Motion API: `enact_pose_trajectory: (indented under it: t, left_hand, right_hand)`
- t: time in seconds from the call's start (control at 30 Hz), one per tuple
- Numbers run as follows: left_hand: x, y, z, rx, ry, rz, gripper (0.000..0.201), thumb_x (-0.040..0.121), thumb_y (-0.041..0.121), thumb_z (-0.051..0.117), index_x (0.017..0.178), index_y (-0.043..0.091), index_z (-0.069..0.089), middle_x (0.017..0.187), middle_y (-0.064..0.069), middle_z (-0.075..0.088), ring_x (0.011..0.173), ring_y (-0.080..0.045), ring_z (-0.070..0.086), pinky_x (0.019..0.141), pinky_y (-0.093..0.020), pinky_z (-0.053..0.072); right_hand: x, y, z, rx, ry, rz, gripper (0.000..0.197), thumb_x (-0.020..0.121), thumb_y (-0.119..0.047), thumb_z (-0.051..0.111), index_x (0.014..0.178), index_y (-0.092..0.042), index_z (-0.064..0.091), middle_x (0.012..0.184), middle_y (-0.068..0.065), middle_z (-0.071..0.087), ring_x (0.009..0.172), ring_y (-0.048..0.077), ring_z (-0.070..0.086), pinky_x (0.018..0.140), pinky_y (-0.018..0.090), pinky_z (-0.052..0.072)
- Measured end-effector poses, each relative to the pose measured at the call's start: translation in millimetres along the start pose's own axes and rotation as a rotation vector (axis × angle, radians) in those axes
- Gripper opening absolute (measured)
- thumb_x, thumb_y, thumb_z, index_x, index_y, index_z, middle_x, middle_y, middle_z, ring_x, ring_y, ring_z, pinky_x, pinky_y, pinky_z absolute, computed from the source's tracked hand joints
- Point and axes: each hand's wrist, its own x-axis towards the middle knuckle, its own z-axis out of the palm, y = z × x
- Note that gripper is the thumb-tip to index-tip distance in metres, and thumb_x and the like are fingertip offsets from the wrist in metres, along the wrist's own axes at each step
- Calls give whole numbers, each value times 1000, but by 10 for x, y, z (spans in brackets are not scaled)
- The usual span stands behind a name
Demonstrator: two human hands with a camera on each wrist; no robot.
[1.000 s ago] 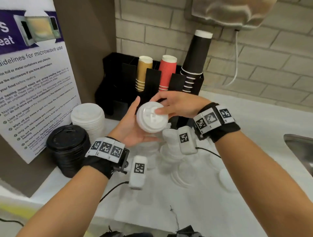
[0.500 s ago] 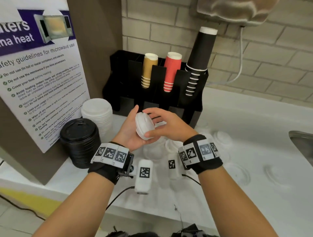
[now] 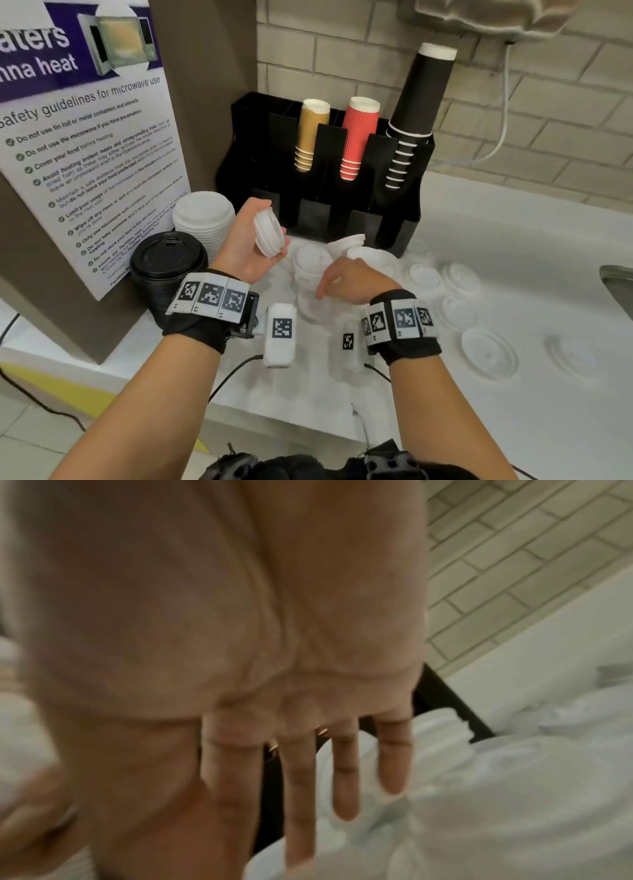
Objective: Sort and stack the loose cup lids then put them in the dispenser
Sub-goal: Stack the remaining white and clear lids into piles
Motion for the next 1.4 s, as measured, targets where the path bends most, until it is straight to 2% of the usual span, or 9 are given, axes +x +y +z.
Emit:
enact_pose_trajectory:
  t: [0.2,0.4,0.57,0.7,0.8,0.97,1.07,1.17,1.4]
  left_hand:
    - [47,-33,-17,-16,10,39,12,89,30,60,93,22,53,94,-1,45,84,-16,49,86,-33,48]
    - [47,-126,-5,119,-48,-13,11,91,31,61,102,31,61,96,2,54,85,-16,53,71,-30,47]
    - [6,-199,30,235,-227,-191,43,80,54,57,110,26,66,106,-4,69,96,-22,64,77,-39,53]
    - [-5,-222,90,126,-373,-314,55,82,61,52,120,22,63,108,-9,68,92,-24,66,79,-45,57]
    - [9,-228,84,47,-392,-321,61,85,64,46,122,19,64,119,-12,68,100,-30,69,82,-48,57]
    - [-19,-243,108,10,-438,-255,56,88,60,46,119,21,69,130,-12,64,113,-33,64,88,-53,55]
    - [-35,-235,137,24,-442,-222,56,88,60,47,125,22,65,127,-9,66,111,-30,66,80,-49,57]
    - [-38,-213,132,45,-456,-204,62,85,62,45,130,21,57,128,-10,65,115,-29,64,84,-48,56]
    - [-6,-189,141,57,-305,-152,60,93,64,36,125,20,62,119,-9,70,97,-24,71,75,-38,58]
  right_hand:
    - [10,-72,9,-98,-6,35,24,90,-20,54,109,-19,70,128,5,53,130,26,34,112,49,26]
    - [-99,34,-263,391,349,-269,17,86,-2,64,88,-19,64,95,-6,60,94,17,57,84,20,42]
    - [-226,0,-390,970,106,-468,32,92,-8,55,117,-27,50,91,0,66,89,16,63,81,33,53]
    - [-237,-112,-331,792,195,-422,38,96,-3,49,124,-28,51,105,19,61,99,29,61,89,48,54]
    - [-237,-162,-282,756,253,-380,37,94,-3,51,126,-22,55,113,15,60,106,27,62,90,50,53]
    - [-226,-218,-203,509,400,-368,59,73,-32,80,126,-35,54,122,-6,49,110,9,54,86,18,47]
    - [-196,-241,-162,433,491,-401,71,65,-33,86,128,-35,51,120,-7,49,108,6,52,76,6,42]
    - [-167,-222,-160,439,509,-449,65,67,-29,85,125,-29,55,119,-8,56,107,2,54,82,1,42]
    - [-55,-302,-83,517,515,-465,66,65,-25,86,125,-27,57,121,-4,56,109,9,55,85,33,57]
